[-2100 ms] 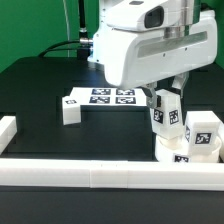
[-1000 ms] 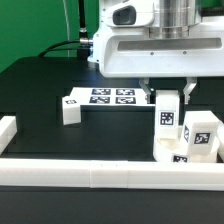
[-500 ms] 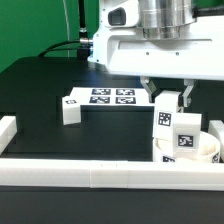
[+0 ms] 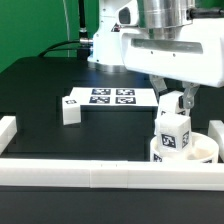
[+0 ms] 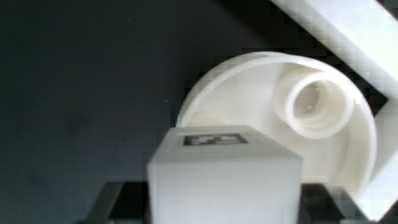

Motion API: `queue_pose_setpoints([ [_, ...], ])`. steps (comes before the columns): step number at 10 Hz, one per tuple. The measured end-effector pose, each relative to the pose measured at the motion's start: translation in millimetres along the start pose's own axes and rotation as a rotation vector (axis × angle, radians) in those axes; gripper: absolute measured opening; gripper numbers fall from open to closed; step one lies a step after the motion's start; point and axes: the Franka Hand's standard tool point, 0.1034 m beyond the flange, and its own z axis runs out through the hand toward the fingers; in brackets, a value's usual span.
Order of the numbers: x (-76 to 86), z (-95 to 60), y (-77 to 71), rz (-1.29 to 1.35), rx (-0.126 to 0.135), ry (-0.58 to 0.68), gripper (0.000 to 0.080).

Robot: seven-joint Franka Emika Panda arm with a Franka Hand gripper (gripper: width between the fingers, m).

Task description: Assemble stool

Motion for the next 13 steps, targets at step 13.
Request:
queue_pose_setpoints([
  [13, -7.8, 2.7, -7.4, 0.711, 0.021, -0.042, 0.0340],
])
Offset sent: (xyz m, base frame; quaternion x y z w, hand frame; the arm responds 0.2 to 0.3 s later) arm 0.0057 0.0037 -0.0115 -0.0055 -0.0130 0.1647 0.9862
